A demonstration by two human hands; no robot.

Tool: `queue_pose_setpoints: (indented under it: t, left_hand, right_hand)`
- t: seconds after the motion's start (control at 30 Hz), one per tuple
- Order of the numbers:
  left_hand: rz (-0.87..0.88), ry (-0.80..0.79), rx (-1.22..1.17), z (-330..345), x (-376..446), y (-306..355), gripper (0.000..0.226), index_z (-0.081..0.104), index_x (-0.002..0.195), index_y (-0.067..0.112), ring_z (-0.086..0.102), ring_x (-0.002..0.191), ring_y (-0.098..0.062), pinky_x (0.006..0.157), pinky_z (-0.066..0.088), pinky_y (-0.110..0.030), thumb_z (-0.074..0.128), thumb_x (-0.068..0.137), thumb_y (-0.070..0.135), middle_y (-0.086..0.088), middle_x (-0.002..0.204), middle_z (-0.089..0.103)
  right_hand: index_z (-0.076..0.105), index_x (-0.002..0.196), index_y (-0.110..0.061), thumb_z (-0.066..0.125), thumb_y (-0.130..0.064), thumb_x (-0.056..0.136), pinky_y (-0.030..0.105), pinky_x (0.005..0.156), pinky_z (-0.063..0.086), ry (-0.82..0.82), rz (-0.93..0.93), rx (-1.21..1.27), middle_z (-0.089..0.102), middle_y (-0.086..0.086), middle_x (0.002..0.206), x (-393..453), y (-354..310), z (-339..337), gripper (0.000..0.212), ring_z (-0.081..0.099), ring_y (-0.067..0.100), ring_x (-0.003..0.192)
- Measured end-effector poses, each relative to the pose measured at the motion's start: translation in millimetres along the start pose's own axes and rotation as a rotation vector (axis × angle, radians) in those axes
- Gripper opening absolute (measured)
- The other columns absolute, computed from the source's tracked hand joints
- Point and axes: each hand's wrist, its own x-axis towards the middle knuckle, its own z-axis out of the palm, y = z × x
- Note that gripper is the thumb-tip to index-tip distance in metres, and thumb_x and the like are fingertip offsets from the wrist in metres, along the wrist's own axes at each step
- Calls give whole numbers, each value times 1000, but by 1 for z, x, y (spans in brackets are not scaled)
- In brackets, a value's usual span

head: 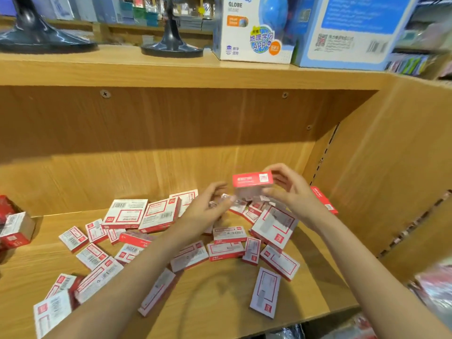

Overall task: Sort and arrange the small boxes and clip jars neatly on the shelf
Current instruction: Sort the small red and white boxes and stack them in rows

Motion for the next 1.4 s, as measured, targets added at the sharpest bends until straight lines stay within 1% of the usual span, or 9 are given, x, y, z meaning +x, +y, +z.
queue_pose_setpoints:
  t: [0.2, 0.37, 0.43, 0.53, 0.67, 0.83, 1.03, 1.2, 1.4]
  left_hand:
    - [-127, -141, -331, 25, 24, 15, 46, 52, 117, 18, 67, 85, -9, 71, 53, -18, 70, 75, 16, -2, 106, 67]
    - [-68, -8, -336, 42, 36, 15, 42, 53, 112, 19, 64, 92, -9, 68, 55, -19, 68, 78, 1, -1, 108, 63]
    - [-22, 39, -328, 47, 40, 15, 38, 54, 103, 23, 64, 90, -6, 65, 53, -17, 68, 77, -1, 0, 106, 63]
    - [68, 60, -280, 53, 46, 14, 42, 53, 98, 26, 61, 97, -5, 71, 52, -15, 68, 75, -6, 2, 108, 59]
    - [243, 54, 82, 47, 53, 3, 33, 58, 105, 24, 53, 107, -1, 89, 44, -14, 65, 81, 2, 13, 117, 55]
    - [277, -31, 453, 46, 61, -13, 35, 53, 126, 19, 35, 127, -5, 103, 22, -18, 52, 92, 12, 7, 136, 47]
    - [314, -274, 678, 49, 68, -24, 42, 42, 136, 28, 19, 140, -13, 115, 18, -37, 40, 96, 15, 9, 147, 34]
    - [343, -221, 726, 54, 71, -29, 40, 45, 134, 28, 26, 136, -10, 117, 6, -40, 38, 95, 18, 10, 145, 37]
    - [344, -213, 727, 55, 69, -37, 46, 37, 138, 30, 16, 140, -8, 112, -4, -29, 40, 94, 17, 12, 149, 27]
  right_hand:
    - [61, 101, -30, 59, 4, 83, 19, 100, 39, -43, 2, -37, 43, -10, 126, -7, 9, -20, 38, 42, 0, 120]
    - [66, 97, -9, 38, 4, 92, 24, 84, 53, 126, 227, 427, 65, 9, 108, 0, 1, -27, 32, 65, 13, 95]
    - [63, 100, -14, 58, -7, 87, 26, 82, 55, 135, 186, 188, 63, 6, 112, 5, 1, -28, 15, 65, 13, 93]
    - [51, 109, -19, 77, -9, 71, 29, 74, 56, 184, 159, -139, 59, -4, 106, 15, 3, -24, 47, 64, 8, 84]
    - [44, 117, -26, 73, 6, 67, 34, 69, 57, 276, 98, -181, 55, -7, 94, 26, 0, -39, 66, 61, 9, 81]
    - [57, 110, -18, 69, 0, 76, 18, 81, 42, 135, -136, -767, 52, -8, 102, 39, 5, -71, 40, 48, 5, 95]
    - [56, 109, -17, 61, 5, 78, 23, 87, 42, -54, -90, -934, 57, -3, 107, 43, 40, -72, 38, 53, 12, 102]
    - [53, 112, -20, 63, -9, 81, 28, 89, 38, -115, -49, -1033, 54, -3, 112, 54, 49, -68, 34, 46, 13, 105]
    - [50, 120, -13, 64, -12, 82, 28, 82, 43, 203, -12, -1155, 50, 4, 119, 37, 31, -71, 41, 48, 20, 110]
